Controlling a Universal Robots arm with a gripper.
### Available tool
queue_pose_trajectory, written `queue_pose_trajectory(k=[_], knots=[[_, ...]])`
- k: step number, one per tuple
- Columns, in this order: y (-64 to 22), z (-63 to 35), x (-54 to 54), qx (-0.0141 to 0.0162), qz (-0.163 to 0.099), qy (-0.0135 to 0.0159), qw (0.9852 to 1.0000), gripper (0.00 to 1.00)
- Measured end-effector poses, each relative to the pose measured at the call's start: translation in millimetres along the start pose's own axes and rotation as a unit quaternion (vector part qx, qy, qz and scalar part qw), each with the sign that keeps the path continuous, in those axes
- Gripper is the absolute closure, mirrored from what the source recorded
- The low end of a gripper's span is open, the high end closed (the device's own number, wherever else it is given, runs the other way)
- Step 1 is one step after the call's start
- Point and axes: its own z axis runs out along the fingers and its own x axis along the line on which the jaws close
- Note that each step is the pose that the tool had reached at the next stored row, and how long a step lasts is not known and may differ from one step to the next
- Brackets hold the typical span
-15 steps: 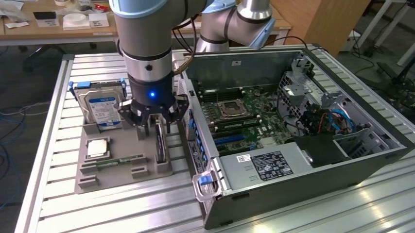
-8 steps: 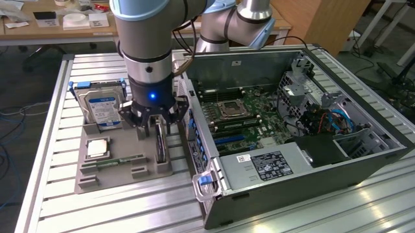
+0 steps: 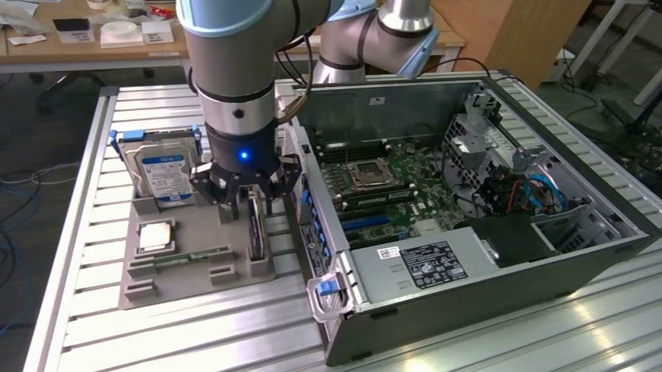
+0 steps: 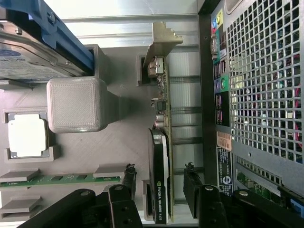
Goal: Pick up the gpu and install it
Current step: 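Pick up the gpu and move the gpu toward the slot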
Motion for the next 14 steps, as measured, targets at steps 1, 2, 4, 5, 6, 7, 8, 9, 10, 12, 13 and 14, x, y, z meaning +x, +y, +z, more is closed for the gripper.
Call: queue_pose_trajectory(k=[1,2,4,5,6,7,8,9,10,12,13,14], knots=[[0.0,0.0,0.0,0.0000,0.000,0.0000,1.0000,0.47],[0.0,0.2,0.0,0.0000,0.000,0.0000,1.0000,0.47],[0.0,1.2,0.0,-0.0002,0.000,-0.0002,1.0000,0.47],[-0.1,1.8,0.0,-0.0001,0.000,-0.0001,1.0000,0.47],[-0.1,2.6,0.0,0.0000,0.000,0.0000,1.0000,0.47],[-0.2,3.5,0.0,0.0000,0.000,0.0000,1.0000,0.47],[-0.2,4.3,0.1,0.0000,0.000,0.0000,1.0000,0.47],[-0.2,5.2,0.1,-0.0001,0.000,0.0000,1.0000,0.47],[-0.3,5.8,0.1,-0.0001,0.000,0.0000,1.0000,0.47],[-0.3,6.7,0.1,0.0000,0.000,0.0000,1.0000,0.47],[-0.4,7.1,0.1,0.0000,0.000,0.0000,1.0000,0.47],[-0.4,7.5,0.1,0.0000,0.000,0.0000,1.0000,0.47]])
